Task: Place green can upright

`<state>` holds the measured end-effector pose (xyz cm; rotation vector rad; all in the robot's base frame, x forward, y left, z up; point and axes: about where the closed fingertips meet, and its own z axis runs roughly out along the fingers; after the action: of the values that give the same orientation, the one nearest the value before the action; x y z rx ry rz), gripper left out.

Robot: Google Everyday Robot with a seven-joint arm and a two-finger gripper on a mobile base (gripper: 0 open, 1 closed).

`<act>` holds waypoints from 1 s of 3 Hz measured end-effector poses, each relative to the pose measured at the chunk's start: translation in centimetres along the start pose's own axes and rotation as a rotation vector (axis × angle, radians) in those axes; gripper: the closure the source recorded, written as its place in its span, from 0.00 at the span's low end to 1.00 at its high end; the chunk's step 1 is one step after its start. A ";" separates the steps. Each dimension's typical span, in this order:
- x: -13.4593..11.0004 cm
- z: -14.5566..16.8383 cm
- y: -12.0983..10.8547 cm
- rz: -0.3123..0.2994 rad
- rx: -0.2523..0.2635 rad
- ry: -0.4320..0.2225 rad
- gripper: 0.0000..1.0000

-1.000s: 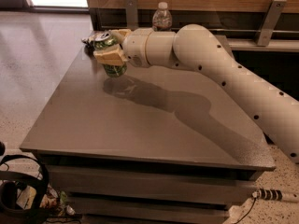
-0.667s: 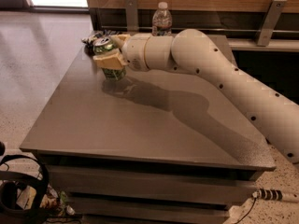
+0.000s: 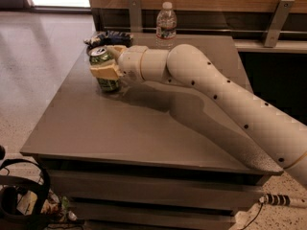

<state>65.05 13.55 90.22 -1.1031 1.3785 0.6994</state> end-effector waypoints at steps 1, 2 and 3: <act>1.6 -0.4 0.9 0.016 0.036 0.049 1.00; 1.4 -0.5 0.9 0.016 0.038 0.052 1.00; 1.3 -0.4 1.0 0.016 0.036 0.051 0.77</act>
Offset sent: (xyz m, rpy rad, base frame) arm -0.0369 -0.0207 -0.0509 -0.1393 0.0981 -0.1809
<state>64.18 13.24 88.80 -1.0892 1.4398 0.6591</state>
